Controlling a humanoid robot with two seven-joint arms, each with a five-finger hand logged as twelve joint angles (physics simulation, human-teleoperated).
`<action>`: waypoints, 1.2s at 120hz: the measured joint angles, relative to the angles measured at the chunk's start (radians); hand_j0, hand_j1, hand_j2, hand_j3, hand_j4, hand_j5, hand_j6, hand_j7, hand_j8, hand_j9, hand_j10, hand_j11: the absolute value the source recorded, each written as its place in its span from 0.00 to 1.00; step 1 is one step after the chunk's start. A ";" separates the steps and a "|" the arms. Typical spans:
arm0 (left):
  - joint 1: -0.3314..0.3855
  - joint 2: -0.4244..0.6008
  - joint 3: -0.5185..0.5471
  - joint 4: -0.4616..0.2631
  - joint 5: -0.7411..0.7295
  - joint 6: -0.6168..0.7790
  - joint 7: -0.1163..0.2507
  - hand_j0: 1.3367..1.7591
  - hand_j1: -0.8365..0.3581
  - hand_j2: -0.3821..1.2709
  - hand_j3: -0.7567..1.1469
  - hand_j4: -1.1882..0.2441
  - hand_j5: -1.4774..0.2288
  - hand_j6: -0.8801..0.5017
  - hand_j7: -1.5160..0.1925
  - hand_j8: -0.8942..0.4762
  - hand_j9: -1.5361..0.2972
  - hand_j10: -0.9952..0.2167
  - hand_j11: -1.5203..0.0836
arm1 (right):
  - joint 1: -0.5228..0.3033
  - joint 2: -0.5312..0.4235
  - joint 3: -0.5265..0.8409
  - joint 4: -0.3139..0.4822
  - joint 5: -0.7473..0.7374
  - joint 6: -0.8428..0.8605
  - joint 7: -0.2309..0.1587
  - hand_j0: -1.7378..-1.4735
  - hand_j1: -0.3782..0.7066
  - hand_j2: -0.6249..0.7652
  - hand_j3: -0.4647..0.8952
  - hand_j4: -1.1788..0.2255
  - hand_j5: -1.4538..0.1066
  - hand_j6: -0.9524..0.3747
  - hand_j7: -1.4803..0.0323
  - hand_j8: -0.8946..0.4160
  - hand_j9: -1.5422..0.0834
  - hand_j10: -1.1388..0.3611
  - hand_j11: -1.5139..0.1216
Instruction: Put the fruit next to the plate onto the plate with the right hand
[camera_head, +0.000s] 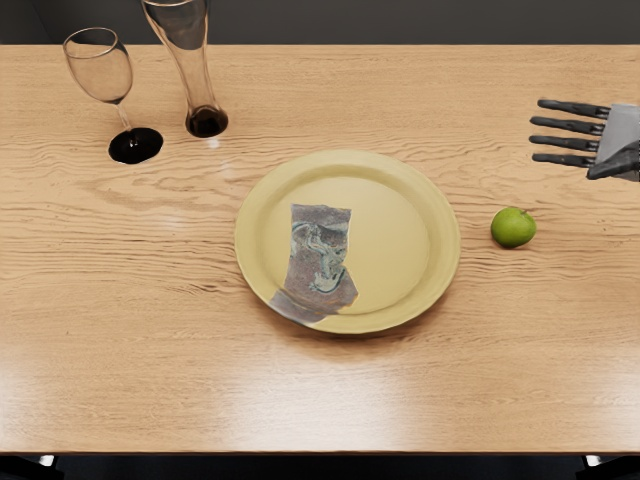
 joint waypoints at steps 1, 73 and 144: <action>0.000 0.000 0.000 0.000 0.000 0.000 0.000 0.76 0.99 0.23 0.40 0.83 0.87 0.64 0.89 0.65 0.84 0.82 0.95 | 0.000 0.000 -0.001 0.000 0.000 0.000 0.000 0.30 0.05 0.45 0.34 0.83 0.92 0.71 0.96 0.67 0.93 0.75 0.91; 0.000 0.000 0.000 0.000 -0.001 0.000 0.000 0.76 0.99 0.23 0.40 0.83 0.87 0.64 0.89 0.65 0.84 0.82 0.95 | 0.100 -0.010 -0.140 0.551 -0.790 -0.628 0.000 0.30 0.15 0.43 0.34 0.76 0.84 0.63 0.88 0.60 0.86 0.69 0.84; 0.000 0.000 0.000 0.000 0.000 0.000 0.000 0.76 0.99 0.23 0.40 0.83 0.87 0.64 0.89 0.65 0.84 0.82 0.95 | 0.323 0.193 -0.628 0.388 -1.075 -0.776 0.000 0.30 0.07 0.45 0.34 0.81 0.90 0.69 0.95 0.65 0.92 0.73 0.90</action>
